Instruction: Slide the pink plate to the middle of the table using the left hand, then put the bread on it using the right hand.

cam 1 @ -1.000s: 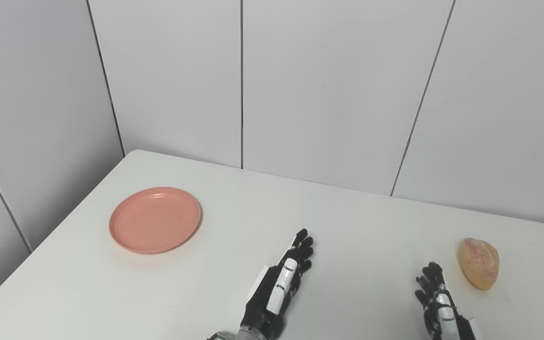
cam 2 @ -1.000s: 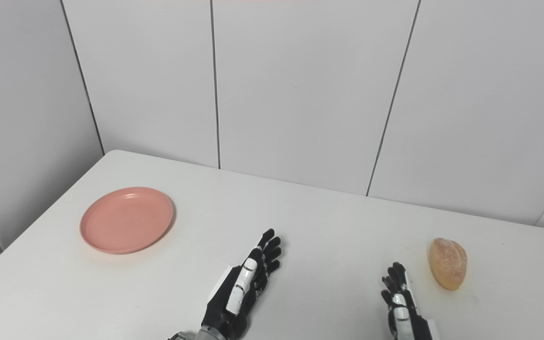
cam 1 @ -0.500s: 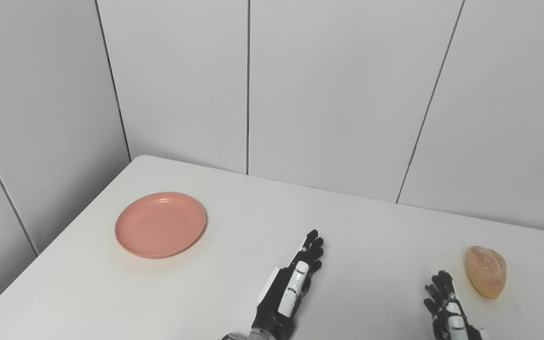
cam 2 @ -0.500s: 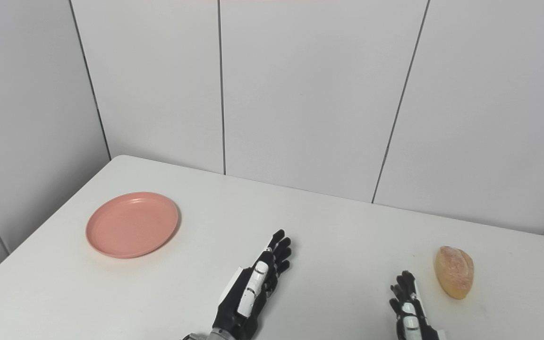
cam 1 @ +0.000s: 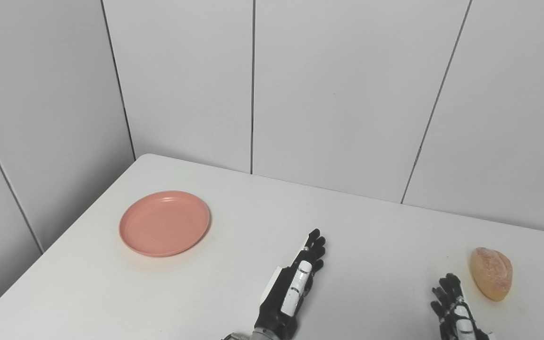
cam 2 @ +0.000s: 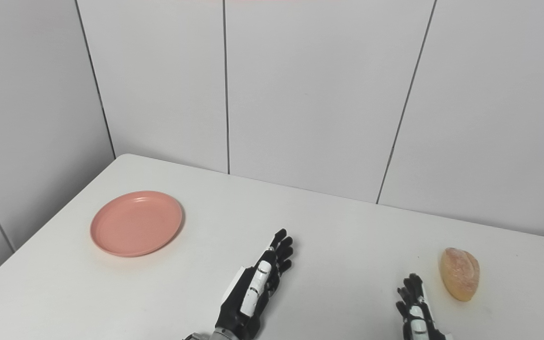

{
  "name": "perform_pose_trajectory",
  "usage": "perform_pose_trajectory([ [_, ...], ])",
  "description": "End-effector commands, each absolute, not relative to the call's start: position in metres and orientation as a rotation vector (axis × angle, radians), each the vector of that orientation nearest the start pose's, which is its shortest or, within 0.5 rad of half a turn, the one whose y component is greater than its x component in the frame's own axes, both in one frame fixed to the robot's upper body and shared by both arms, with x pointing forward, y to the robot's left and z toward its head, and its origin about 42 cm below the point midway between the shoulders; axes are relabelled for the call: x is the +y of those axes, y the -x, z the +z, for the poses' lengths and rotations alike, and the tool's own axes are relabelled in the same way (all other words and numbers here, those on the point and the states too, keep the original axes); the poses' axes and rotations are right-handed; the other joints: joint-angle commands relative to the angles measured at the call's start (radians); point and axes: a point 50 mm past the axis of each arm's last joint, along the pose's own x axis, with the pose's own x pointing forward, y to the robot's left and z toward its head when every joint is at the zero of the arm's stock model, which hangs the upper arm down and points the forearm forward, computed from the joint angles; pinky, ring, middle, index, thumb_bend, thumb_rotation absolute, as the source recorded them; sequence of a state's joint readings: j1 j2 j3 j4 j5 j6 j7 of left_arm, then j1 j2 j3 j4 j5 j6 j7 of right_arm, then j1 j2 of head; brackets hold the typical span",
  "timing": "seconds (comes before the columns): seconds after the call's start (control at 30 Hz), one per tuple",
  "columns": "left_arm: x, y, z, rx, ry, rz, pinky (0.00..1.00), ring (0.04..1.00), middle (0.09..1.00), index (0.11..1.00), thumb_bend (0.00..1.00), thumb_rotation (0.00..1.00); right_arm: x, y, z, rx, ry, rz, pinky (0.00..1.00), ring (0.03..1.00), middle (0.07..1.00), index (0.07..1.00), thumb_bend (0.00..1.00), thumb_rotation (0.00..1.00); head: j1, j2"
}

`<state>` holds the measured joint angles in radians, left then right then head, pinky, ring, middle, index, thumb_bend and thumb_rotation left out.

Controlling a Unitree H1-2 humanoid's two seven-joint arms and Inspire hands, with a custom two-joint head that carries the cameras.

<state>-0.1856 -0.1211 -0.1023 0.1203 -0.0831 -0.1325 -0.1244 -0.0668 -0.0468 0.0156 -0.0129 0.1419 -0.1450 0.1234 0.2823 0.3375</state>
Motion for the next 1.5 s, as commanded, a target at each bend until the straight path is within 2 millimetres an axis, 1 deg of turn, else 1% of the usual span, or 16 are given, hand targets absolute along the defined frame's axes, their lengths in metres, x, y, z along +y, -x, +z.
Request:
perform_pose_trajectory([
  [0.0,0.119,-0.327,0.119,-0.159,0.179,-0.263,1.0,1.0,1.0,1.0,0.49,1.0,-0.214,-0.305,0.132,-0.238,-0.078,0.158,1.0,1.0,1.0,1.0,0.19,1.0,-0.001,0.0],
  [0.27,0.129,-0.329,0.129,-0.19,0.162,-0.262,1.0,1.0,1.0,1.0,0.5,1.0,-0.212,-0.307,0.131,-0.245,-0.084,0.162,1.0,1.0,1.0,1.0,0.2,1.0,0.005,-0.005],
  [0.5,0.138,-0.33,0.142,-0.23,0.126,-0.236,1.0,1.0,1.0,1.0,0.54,1.0,-0.212,-0.306,0.132,-0.238,-0.078,0.151,1.0,1.0,1.0,1.0,0.19,1.0,0.019,-0.007],
  [0.6,0.141,-0.33,0.148,-0.242,0.107,-0.214,1.0,1.0,1.0,1.0,0.53,1.0,-0.212,-0.306,0.132,-0.238,-0.087,0.153,1.0,1.0,1.0,1.0,0.18,1.0,0.023,-0.007],
  [0.83,0.151,-0.335,0.172,-0.284,0.119,-0.202,1.0,1.0,1.0,1.0,0.5,1.0,-0.212,-0.305,0.133,-0.231,-0.091,0.157,1.0,1.0,1.0,1.0,0.17,1.0,0.028,-0.001],
  [0.97,0.154,-0.337,0.18,-0.293,0.116,-0.201,1.0,1.0,1.0,1.0,0.48,1.0,-0.212,-0.305,0.133,-0.228,-0.089,0.155,1.0,1.0,1.0,1.0,0.17,1.0,0.032,0.0],
  [1.2,0.164,-0.343,0.202,-0.318,0.082,-0.174,1.0,1.0,1.0,1.0,0.46,1.0,-0.213,-0.305,0.134,-0.224,-0.086,0.158,1.0,1.0,1.0,1.0,0.17,1.0,0.043,0.001],
  [1.47,0.18,-0.355,0.218,-0.358,0.061,-0.153,1.0,1.0,1.0,1.0,0.46,1.0,-0.214,-0.303,0.135,-0.217,-0.077,0.159,1.0,1.0,1.0,1.0,0.18,1.0,0.05,0.013],
])
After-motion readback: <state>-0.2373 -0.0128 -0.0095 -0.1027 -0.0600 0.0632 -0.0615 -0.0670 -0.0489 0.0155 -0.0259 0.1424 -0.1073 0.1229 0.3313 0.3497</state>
